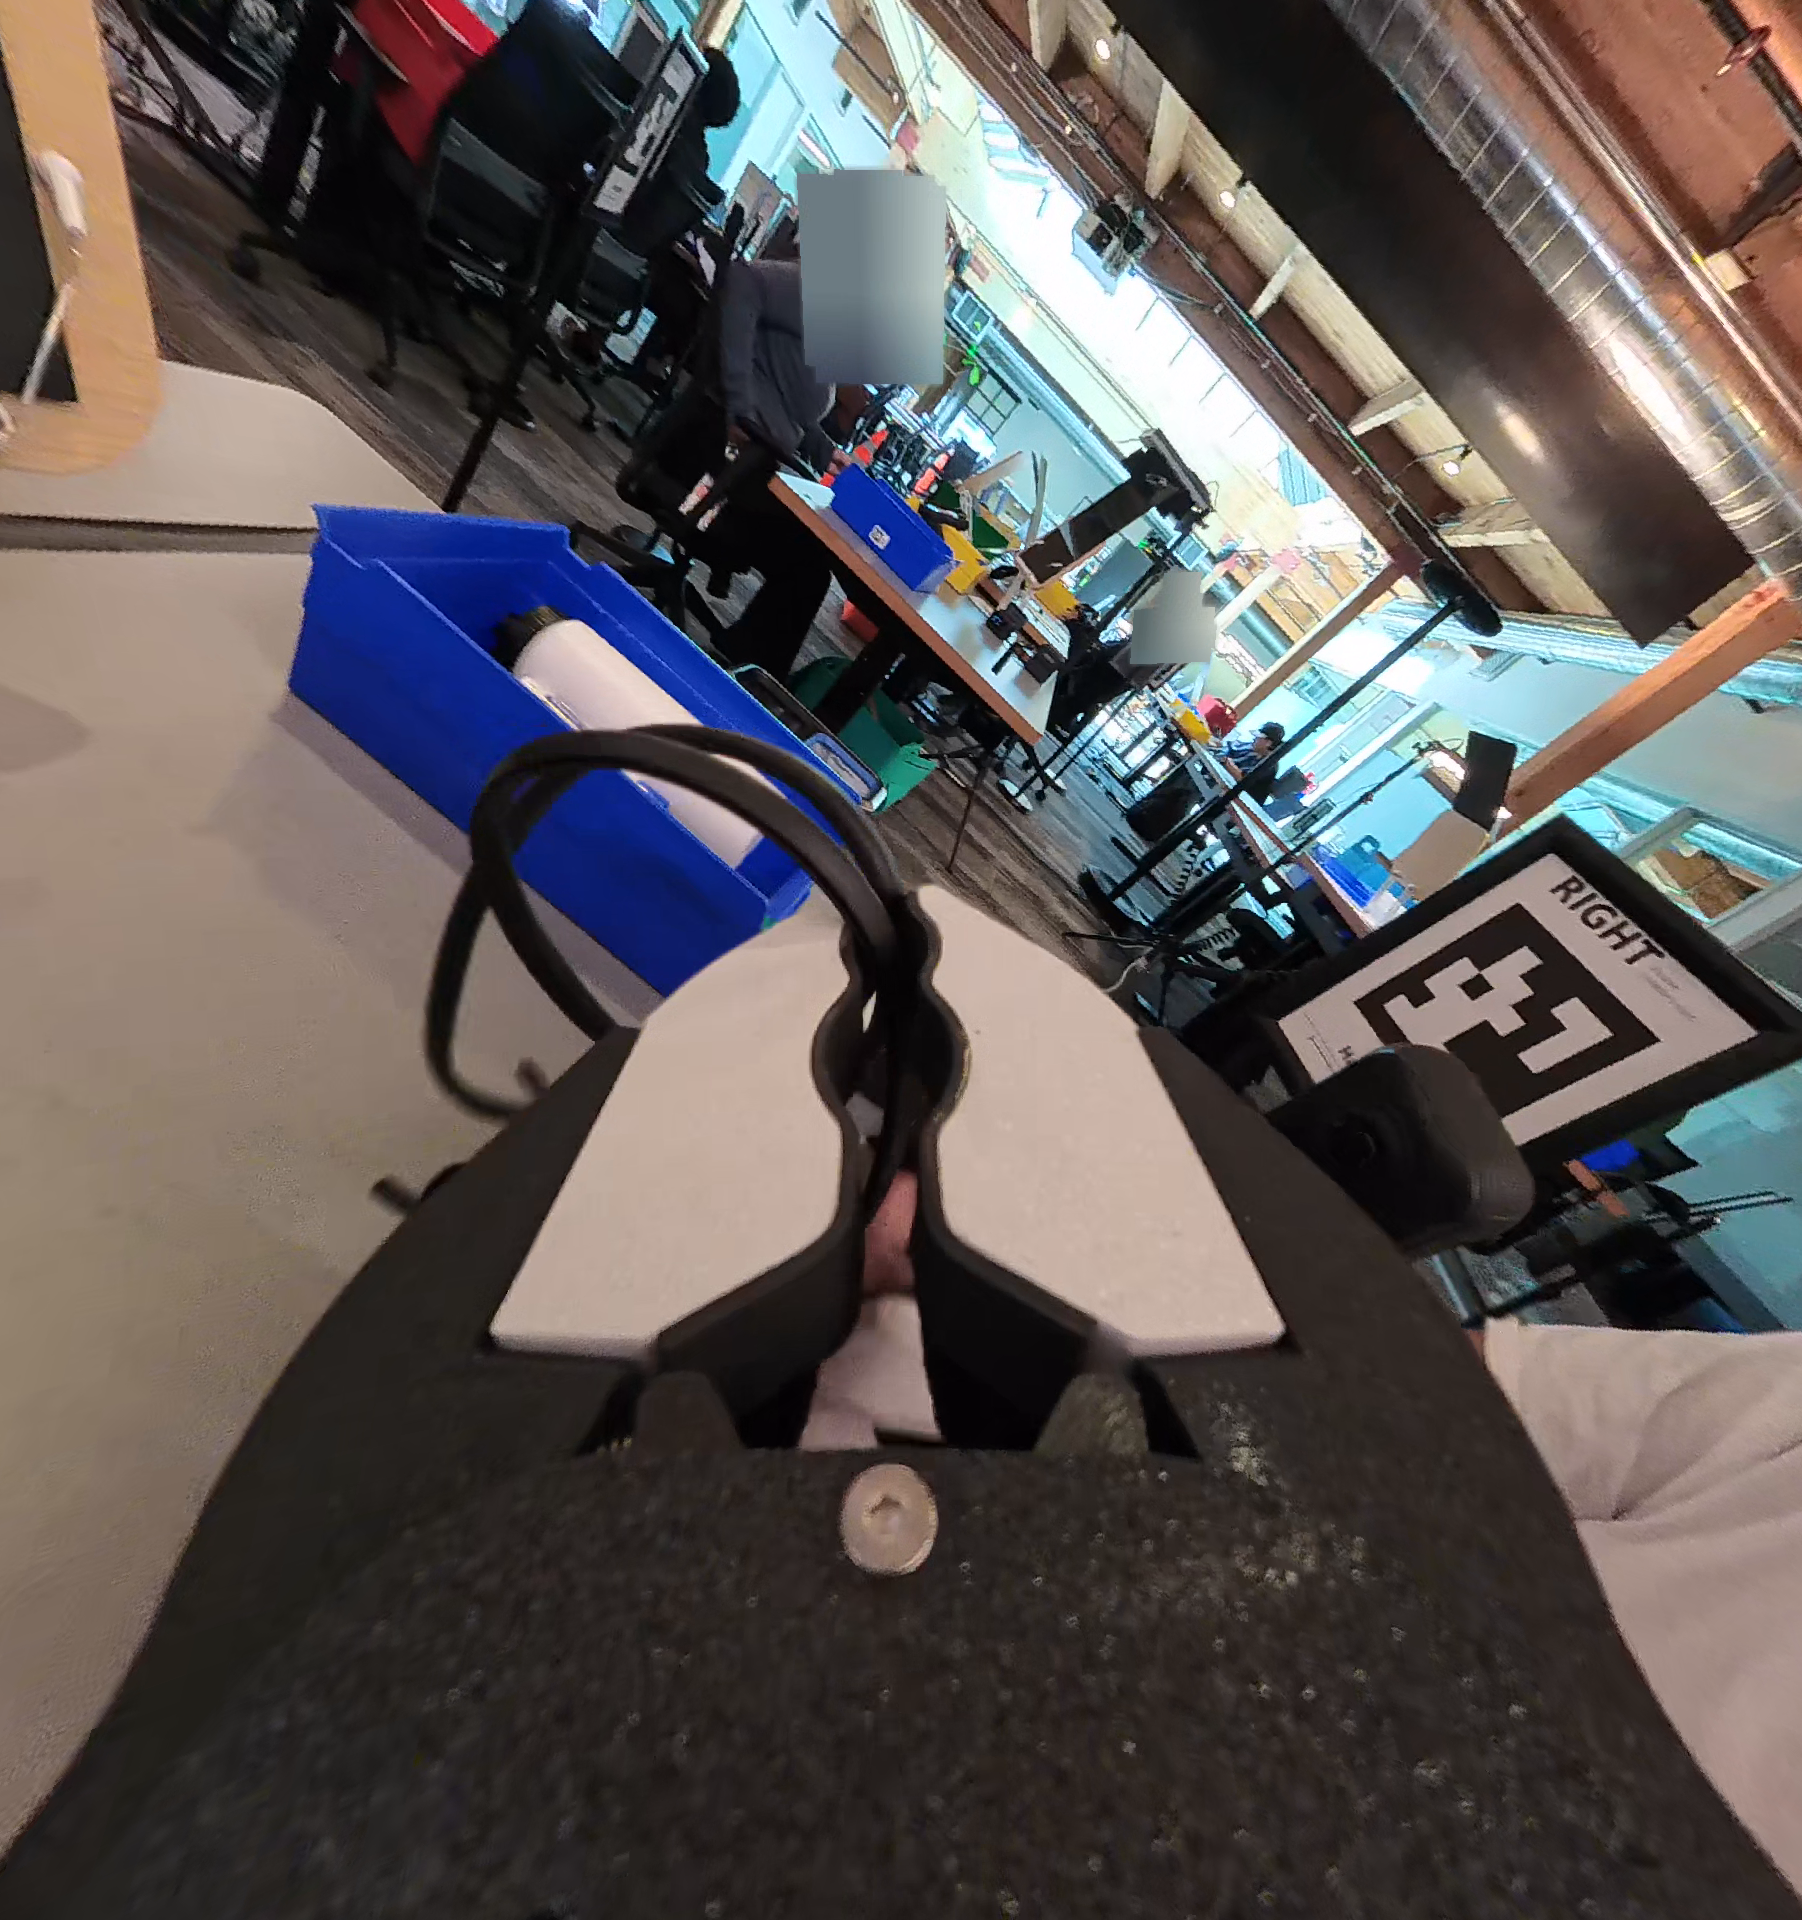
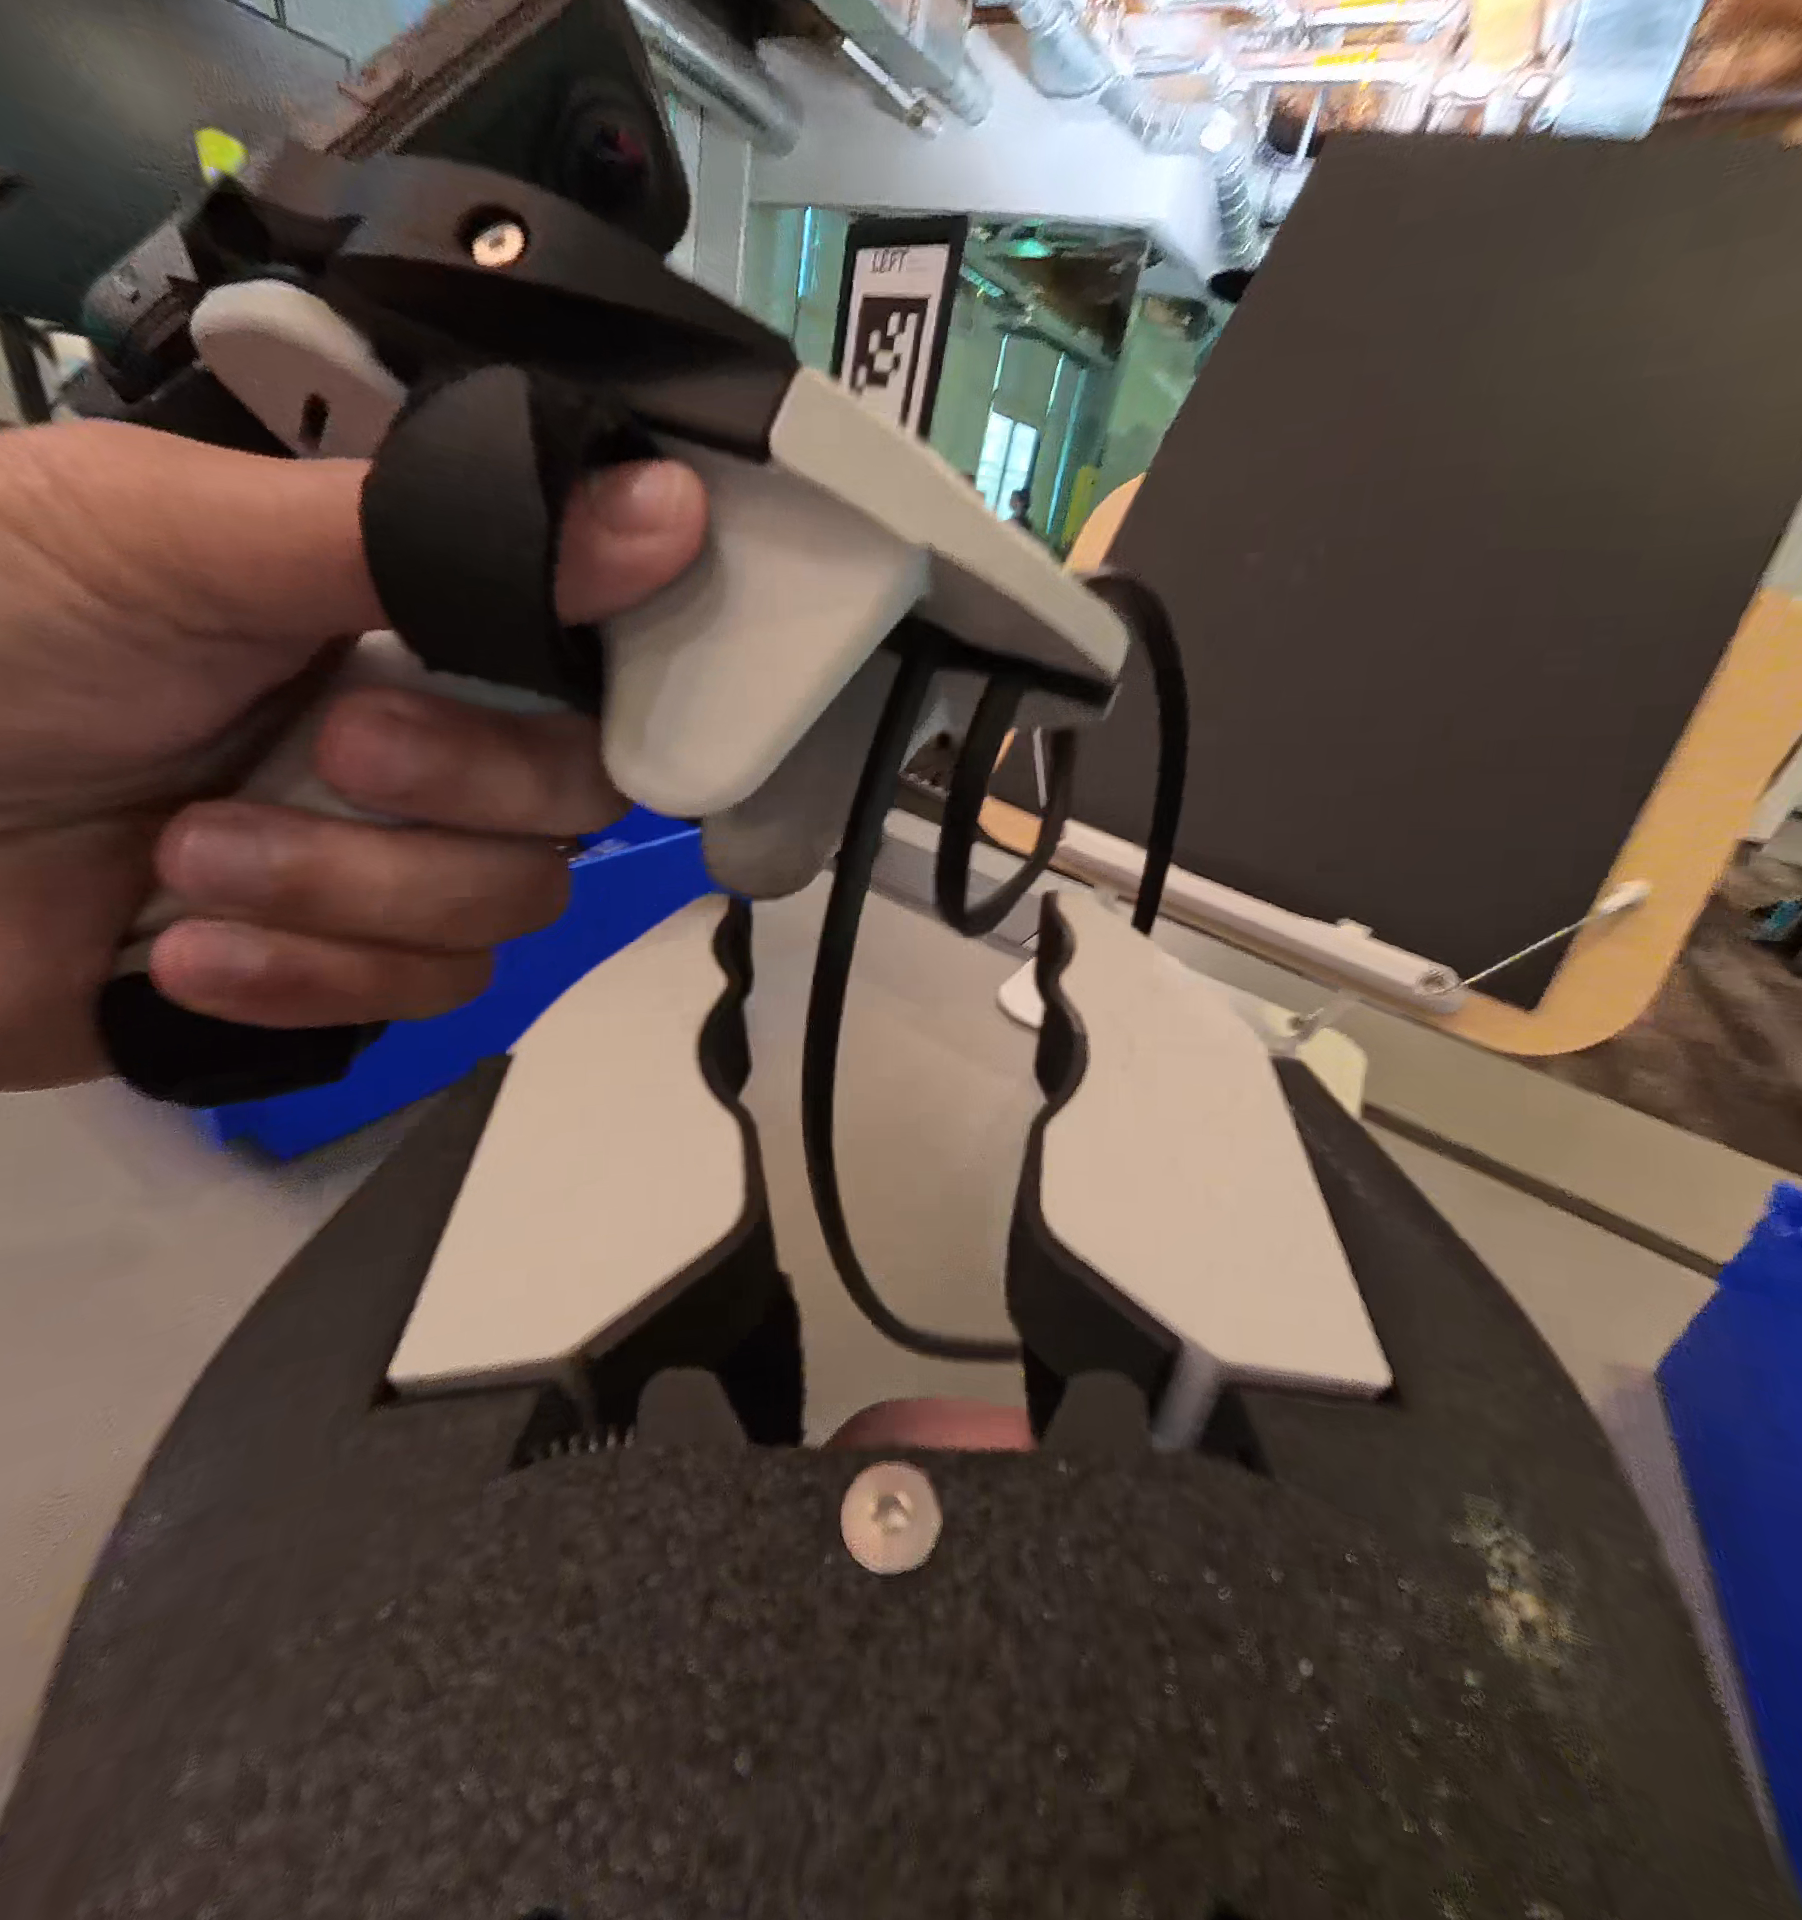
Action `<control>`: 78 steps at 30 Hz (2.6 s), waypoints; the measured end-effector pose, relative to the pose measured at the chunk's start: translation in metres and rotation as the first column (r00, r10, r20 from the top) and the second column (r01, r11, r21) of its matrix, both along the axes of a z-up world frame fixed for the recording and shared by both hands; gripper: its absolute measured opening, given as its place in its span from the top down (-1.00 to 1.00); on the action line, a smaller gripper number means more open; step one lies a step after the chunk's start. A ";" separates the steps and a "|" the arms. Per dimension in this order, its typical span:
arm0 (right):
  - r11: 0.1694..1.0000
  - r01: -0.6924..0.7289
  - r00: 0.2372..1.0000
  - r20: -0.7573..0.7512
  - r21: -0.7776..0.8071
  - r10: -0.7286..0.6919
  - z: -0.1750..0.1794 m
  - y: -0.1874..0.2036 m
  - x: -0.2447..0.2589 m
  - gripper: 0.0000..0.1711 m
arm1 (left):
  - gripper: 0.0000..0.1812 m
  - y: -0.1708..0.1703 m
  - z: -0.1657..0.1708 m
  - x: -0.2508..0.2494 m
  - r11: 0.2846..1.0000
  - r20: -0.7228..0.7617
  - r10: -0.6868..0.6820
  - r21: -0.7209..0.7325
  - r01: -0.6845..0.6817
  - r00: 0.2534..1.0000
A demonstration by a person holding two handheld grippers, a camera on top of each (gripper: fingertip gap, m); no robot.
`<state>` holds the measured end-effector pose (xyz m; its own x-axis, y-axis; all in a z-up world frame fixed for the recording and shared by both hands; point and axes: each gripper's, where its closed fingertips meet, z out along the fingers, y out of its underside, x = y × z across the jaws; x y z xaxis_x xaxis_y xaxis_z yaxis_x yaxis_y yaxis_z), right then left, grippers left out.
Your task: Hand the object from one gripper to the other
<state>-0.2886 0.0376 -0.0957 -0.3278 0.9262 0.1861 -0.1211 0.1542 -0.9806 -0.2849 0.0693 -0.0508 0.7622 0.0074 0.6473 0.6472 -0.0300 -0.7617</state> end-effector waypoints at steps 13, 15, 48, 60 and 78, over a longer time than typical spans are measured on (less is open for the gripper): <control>0.982 -0.107 0.994 0.032 0.159 0.103 -0.002 0.016 0.003 0.95 | 0.80 0.006 -0.011 0.009 0.996 0.026 -0.078 -0.040 0.079 0.997; 0.975 -0.177 0.981 0.099 0.133 0.165 0.000 0.024 0.003 0.95 | 0.63 -0.003 -0.012 0.010 0.997 0.000 -0.061 -0.051 0.061 0.998; 0.807 -0.588 0.720 0.421 -0.052 0.551 0.021 0.052 0.056 0.95 | 0.97 -0.015 -0.134 0.055 0.963 -0.407 0.028 -0.235 -0.135 0.913; 0.841 -0.462 0.777 0.586 0.282 0.230 -0.061 0.061 0.022 0.95 | 0.97 -0.031 -0.137 0.033 0.911 -0.476 0.119 -0.297 -0.286 0.871; 0.671 -0.732 0.477 0.616 -0.117 0.627 -0.076 0.024 0.066 0.96 | 0.77 -0.030 -0.128 0.045 0.945 -0.561 0.039 -0.249 -0.213 0.827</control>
<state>-0.2228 0.0617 -0.1716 -0.9249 0.3425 -0.1651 0.3065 0.4148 -0.8567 -0.2397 0.0388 -0.1788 0.9654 0.2475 0.0820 0.1457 -0.2515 -0.9568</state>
